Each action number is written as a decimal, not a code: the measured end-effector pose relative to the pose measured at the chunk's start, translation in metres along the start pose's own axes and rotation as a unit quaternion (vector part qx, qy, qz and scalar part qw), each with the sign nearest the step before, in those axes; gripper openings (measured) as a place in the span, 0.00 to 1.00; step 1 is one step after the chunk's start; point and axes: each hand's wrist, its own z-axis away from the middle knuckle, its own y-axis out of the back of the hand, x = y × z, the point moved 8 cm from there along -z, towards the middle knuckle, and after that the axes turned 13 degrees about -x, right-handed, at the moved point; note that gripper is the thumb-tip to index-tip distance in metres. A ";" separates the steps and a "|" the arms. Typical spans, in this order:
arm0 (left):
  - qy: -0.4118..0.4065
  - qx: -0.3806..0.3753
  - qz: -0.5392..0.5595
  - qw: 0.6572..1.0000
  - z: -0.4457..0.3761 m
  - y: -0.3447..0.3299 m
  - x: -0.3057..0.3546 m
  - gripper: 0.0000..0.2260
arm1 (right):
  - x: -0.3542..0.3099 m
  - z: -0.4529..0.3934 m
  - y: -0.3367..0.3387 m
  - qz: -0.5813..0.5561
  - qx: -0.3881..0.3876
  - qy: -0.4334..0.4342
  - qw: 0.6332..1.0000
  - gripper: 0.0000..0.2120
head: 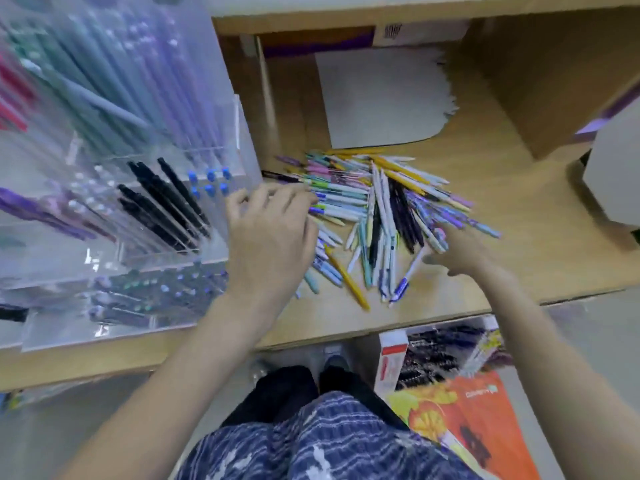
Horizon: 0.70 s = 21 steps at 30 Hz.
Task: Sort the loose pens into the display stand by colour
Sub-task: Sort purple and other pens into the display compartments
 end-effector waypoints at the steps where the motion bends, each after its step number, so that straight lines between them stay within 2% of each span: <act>1: -0.004 -0.005 0.003 1.000 0.002 -0.008 0.006 0.13 | 0.015 -0.004 -0.013 -0.029 -0.018 -0.021 0.999 0.37; 4: -0.006 -0.090 0.042 0.995 0.009 -0.061 0.016 0.14 | 0.017 -0.006 -0.048 -0.080 -0.014 0.010 0.997 0.42; 6: 0.022 -0.191 0.034 0.981 0.015 -0.107 0.011 0.16 | -0.001 -0.004 -0.066 -0.095 0.006 0.054 0.994 0.43; 9: 0.072 -0.358 -0.016 0.931 0.032 -0.160 0.001 0.26 | -0.023 -0.003 -0.079 -0.120 0.025 0.069 0.990 0.42; 11: 0.088 -0.408 -0.042 0.908 0.041 -0.178 -0.001 0.30 | -0.039 -0.005 -0.081 -0.123 0.039 0.096 0.987 0.39; 17: 0.080 -0.449 -0.029 0.889 0.061 -0.205 0.003 0.29 | -0.072 -0.011 -0.075 -0.104 0.046 0.126 0.986 0.39; 21: 0.064 -0.375 0.038 0.924 0.051 -0.201 0.007 0.22 | -0.051 -0.004 -0.056 -0.089 0.028 0.186 0.978 0.34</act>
